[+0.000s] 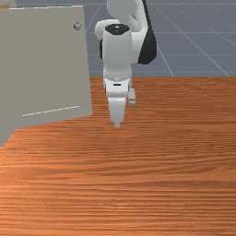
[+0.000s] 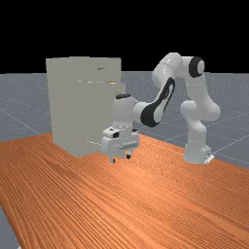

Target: Close the cabinet door

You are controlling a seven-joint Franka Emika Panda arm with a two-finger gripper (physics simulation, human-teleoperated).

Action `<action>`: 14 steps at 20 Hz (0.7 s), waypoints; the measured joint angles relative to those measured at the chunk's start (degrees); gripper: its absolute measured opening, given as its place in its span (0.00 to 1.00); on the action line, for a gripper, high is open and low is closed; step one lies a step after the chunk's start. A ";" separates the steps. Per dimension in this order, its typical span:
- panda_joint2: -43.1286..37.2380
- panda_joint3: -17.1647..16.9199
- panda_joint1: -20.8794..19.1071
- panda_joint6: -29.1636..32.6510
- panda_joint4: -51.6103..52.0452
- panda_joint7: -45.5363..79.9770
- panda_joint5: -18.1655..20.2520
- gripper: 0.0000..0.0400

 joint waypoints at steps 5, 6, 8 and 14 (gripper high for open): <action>-0.12 -2.18 0.06 -1.74 -1.36 3.05 -2.18 0.86; -0.13 -2.28 0.07 -1.77 -1.43 3.31 -2.25 0.92; -7.67 -6.65 2.83 3.29 -14.51 25.50 -4.51 0.34; -10.13 -13.47 8.85 0.88 -18.56 80.53 -5.60 0.02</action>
